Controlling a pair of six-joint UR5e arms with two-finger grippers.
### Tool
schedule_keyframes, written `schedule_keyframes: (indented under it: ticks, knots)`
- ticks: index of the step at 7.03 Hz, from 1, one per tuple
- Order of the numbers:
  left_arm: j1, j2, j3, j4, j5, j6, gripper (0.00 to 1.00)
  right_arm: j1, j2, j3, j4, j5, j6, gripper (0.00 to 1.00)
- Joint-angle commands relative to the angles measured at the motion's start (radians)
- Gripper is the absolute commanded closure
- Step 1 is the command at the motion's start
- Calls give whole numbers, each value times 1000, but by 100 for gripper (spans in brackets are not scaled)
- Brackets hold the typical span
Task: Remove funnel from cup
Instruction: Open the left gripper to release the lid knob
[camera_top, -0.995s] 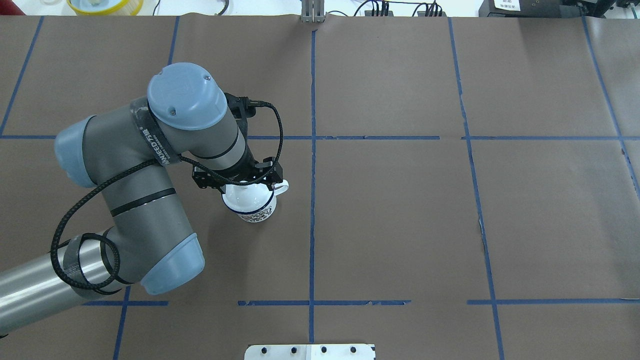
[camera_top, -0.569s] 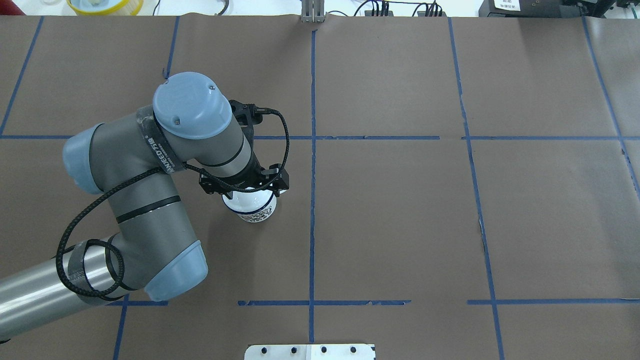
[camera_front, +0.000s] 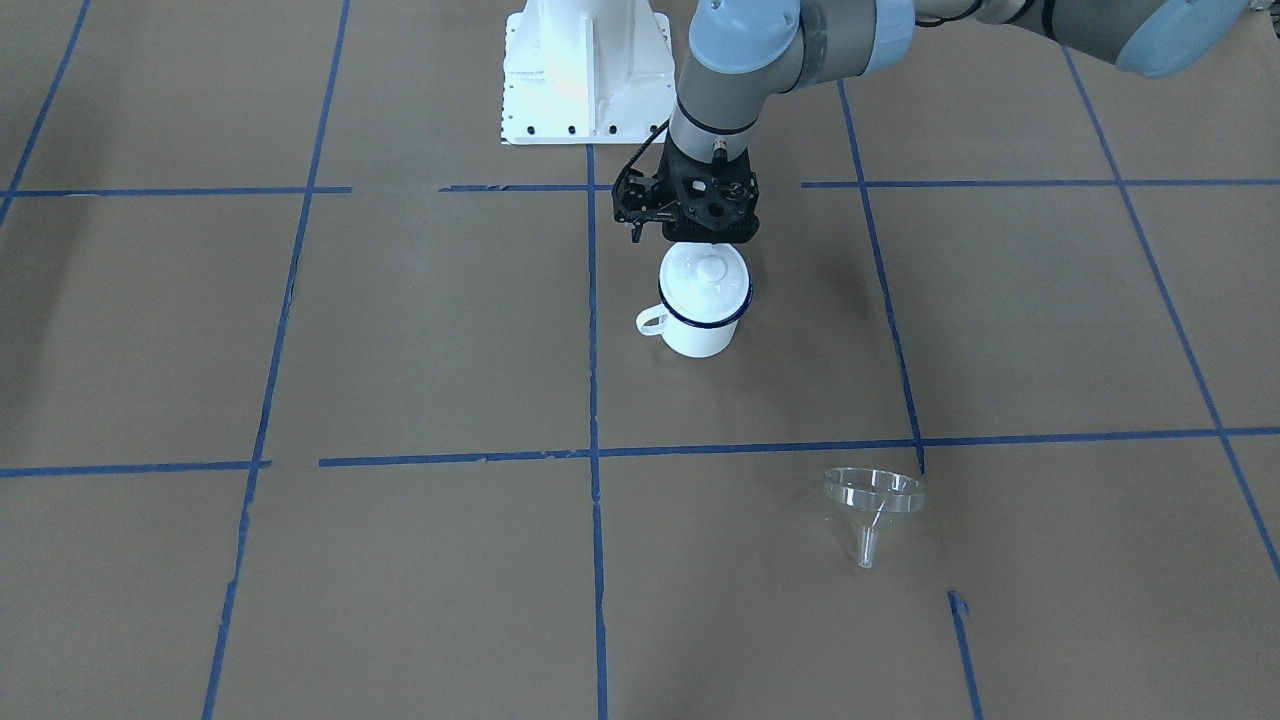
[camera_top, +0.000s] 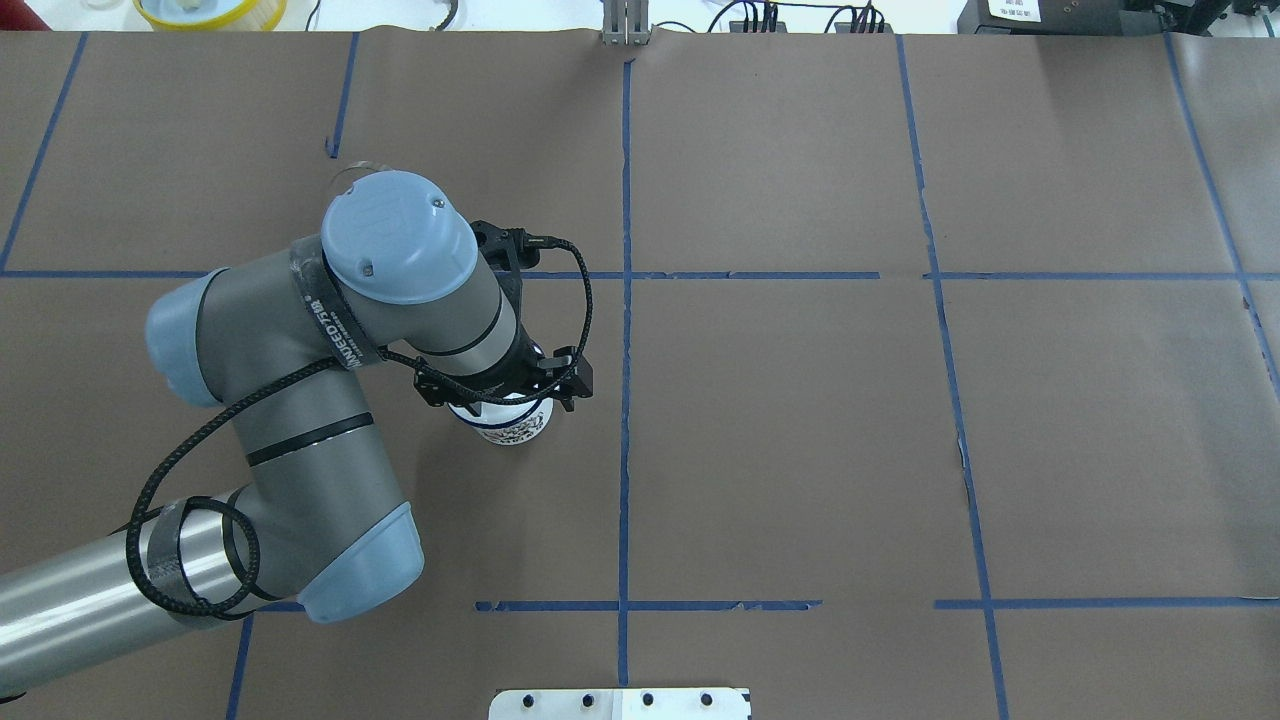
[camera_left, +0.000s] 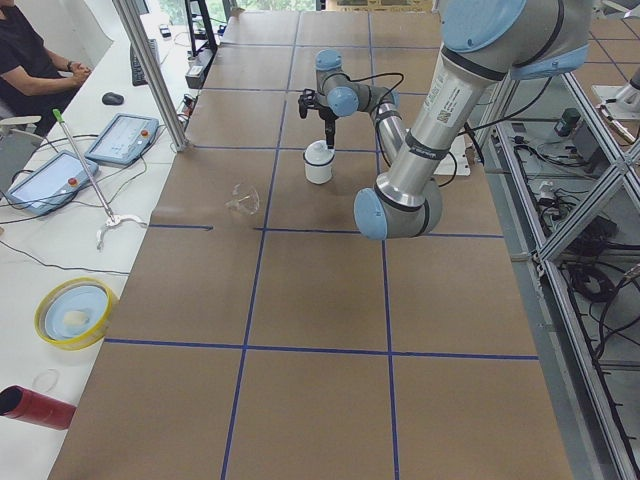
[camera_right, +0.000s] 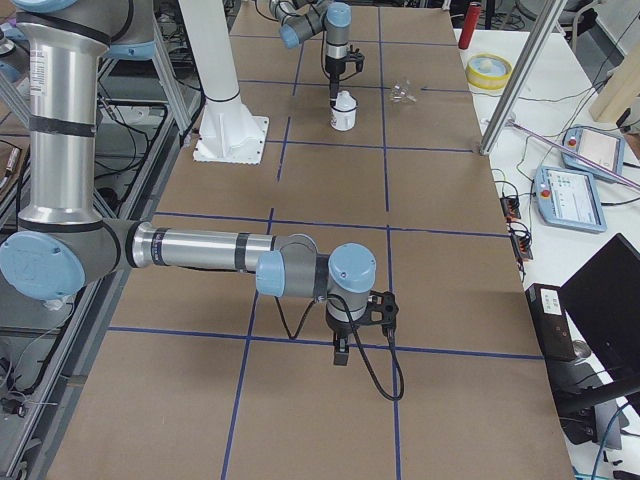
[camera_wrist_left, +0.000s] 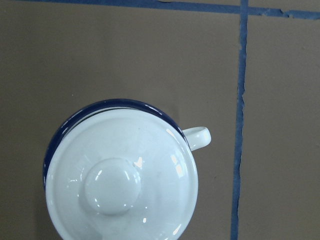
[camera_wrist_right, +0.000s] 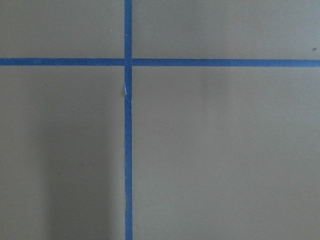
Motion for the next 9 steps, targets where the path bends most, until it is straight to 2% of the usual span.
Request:
schedule_keyframes:
  ticks: [1,7,9]
  knots:
    - [3,0,5,-3,2,-1,0,0,0,0,0,0,0,0]
    - [3,2,19,-37,0,-1,0,0,0,0,0,0,0,0]
    - [-2,32,-68,-9,2,2,0,0,0,0,0,0,0,0]
